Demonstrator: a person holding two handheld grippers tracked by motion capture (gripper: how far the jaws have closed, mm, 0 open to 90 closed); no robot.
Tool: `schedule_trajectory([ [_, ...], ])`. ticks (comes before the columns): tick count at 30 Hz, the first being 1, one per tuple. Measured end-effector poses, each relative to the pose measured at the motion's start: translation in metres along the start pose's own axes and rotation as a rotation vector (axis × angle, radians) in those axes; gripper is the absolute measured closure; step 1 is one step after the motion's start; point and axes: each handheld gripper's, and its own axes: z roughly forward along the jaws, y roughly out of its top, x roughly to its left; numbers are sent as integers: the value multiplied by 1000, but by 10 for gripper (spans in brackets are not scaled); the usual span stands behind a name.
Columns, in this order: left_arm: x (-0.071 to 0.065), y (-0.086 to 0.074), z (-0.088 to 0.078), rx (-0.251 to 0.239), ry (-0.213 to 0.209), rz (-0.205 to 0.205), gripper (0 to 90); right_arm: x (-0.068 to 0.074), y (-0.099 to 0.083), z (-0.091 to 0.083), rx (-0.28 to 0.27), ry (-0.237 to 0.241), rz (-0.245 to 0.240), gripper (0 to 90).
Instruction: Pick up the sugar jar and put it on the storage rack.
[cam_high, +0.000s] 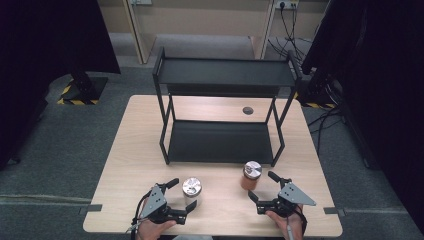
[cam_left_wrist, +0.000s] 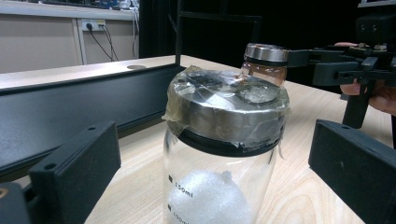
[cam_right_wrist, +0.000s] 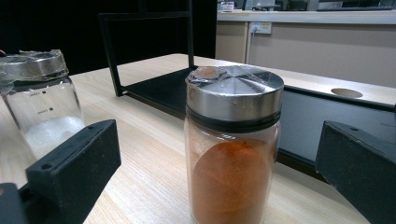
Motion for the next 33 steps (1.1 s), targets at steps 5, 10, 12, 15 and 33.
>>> schedule_trajectory([
  [5,0,0,0,2,-2,-3,14,-1,-1,-1,-4,-1,5,4],
  [10,0,0,-1,-2,-1,-5,14,-1,-1,-1,-4,0,14,4],
  [12,0,0,0,-1,-2,-5,14,-1,-1,-1,-4,0,14,4],
  [15,0,0,0,-1,-3,-4,14,-2,-1,-1,-5,0,16,4],
  [33,-5,1,2,13,3,14,14,-2,-3,-1,-11,5,28,4],
])
